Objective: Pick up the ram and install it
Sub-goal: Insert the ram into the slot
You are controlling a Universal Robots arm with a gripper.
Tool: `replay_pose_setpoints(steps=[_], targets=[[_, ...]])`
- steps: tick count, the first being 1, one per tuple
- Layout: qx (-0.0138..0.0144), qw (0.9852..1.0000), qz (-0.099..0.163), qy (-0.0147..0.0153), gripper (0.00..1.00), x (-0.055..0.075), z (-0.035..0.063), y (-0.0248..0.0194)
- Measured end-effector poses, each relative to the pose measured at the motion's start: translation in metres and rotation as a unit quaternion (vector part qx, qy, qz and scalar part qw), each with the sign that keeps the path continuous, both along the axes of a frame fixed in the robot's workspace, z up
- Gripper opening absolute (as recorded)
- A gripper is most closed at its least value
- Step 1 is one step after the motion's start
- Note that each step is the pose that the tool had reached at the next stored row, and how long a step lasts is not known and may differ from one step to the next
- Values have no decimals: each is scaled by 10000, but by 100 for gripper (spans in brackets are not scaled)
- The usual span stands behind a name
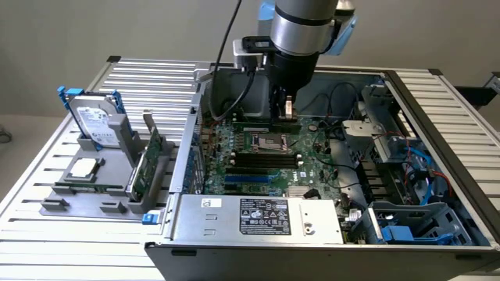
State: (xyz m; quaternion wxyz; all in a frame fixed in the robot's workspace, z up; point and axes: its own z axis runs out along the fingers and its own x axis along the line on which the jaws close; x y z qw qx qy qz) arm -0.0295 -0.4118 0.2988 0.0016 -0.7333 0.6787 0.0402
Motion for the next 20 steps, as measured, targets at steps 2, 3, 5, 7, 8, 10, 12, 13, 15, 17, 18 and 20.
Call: replay_pose_setpoints(steps=[2, 3, 5, 7, 8, 10, 12, 13, 15, 17, 18, 20], targets=[[-7, 10000, 29, 0, 14, 5, -30, -16], [-14, 10000, 35, 0, 14, 13, -43, -29], [-26, 10000, 35, 0, 14, 42, -66, -63], [-37, 10000, 35, 0, 14, 64, -86, -94], [-40, 10000, 35, 0, 14, 72, -100, -105], [-49, 10000, 34, 0, 14, 77, -135, -107], [-55, 10000, 34, 0, 14, 78, -173, -108], [-57, 10000, 35, 0, 14, 79, -191, -107], [-64, 10000, 35, 0, 14, 80, -227, -108], [-75, 10000, 35, 0, 14, 80, -263, -108], [-85, 10000, 31, 0, 14, 79, -282, -108], [-107, 9999, 19, 0, 14, 79, -315, -108]])
